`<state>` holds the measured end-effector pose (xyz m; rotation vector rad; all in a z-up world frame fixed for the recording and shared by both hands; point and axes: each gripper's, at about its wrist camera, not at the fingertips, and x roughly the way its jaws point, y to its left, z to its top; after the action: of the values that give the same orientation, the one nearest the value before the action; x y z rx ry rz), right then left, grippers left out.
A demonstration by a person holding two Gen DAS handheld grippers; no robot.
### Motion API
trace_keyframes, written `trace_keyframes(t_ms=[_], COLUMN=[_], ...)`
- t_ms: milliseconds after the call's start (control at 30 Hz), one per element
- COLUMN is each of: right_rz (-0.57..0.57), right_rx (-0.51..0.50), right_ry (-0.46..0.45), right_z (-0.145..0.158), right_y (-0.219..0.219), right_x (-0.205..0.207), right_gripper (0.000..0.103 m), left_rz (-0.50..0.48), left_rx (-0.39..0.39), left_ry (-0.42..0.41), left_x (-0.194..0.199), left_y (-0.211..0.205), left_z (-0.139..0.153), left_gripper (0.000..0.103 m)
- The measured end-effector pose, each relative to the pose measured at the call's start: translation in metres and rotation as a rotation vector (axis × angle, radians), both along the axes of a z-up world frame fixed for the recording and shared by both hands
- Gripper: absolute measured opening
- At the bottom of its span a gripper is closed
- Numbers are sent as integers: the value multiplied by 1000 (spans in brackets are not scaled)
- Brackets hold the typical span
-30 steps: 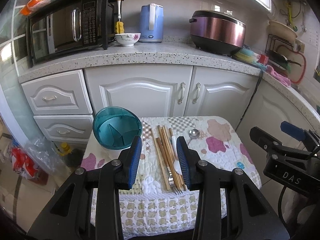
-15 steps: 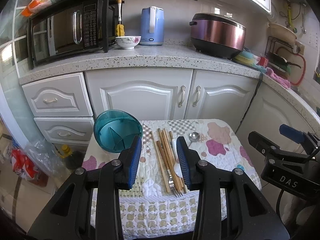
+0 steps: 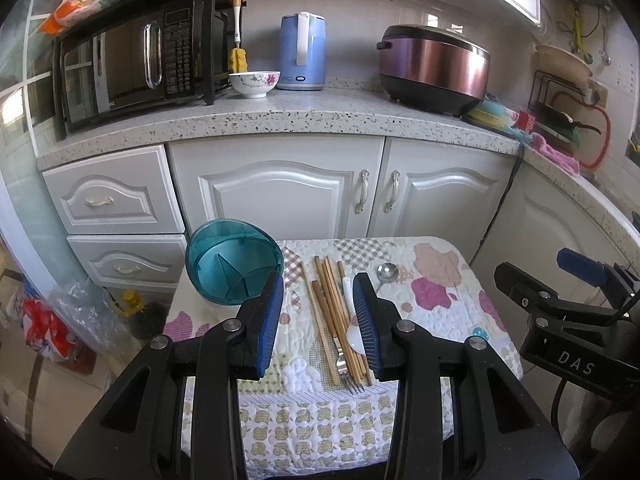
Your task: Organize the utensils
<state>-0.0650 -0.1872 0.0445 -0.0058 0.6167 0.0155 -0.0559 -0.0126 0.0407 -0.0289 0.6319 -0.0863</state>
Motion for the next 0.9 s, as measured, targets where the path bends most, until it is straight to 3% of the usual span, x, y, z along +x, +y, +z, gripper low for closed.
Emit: trace_keyframes(t_ms=[900], right_rz=[8], right_rx=[-4], right_ry=[34], right_z=[-7], right_y=[-2], right_x=[6], right_gripper=[91], left_rz=[1], left_rx=[-2], left_ry=[36], left_x=[6], left_y=[-1], left_z=[-13], left_gripper=[35])
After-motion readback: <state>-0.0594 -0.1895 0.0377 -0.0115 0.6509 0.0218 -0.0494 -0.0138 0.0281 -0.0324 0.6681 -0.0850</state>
